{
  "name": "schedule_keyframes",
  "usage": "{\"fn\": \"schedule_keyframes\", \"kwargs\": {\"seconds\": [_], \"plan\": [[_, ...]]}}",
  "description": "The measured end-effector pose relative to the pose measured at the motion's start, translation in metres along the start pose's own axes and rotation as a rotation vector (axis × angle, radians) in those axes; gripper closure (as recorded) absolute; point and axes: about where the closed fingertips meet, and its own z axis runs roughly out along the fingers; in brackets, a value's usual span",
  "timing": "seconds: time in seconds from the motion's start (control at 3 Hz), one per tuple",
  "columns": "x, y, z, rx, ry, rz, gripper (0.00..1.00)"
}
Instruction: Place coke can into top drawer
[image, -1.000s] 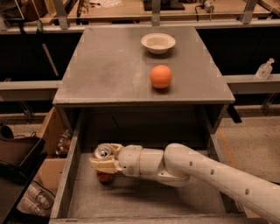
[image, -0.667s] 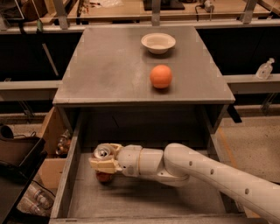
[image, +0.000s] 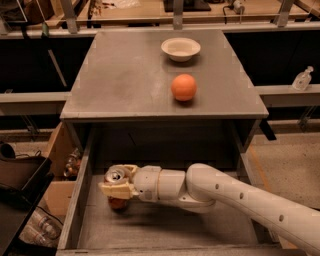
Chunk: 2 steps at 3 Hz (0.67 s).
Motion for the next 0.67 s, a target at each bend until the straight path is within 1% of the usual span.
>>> {"fn": "schedule_keyframes", "kwargs": {"seconds": [0.33, 0.67], "plan": [[-0.0002, 0.0011, 0.0011, -0.003, 0.0, -0.001, 0.12], [-0.0004, 0.0021, 0.0022, -0.006, 0.001, -0.001, 0.0]]}}
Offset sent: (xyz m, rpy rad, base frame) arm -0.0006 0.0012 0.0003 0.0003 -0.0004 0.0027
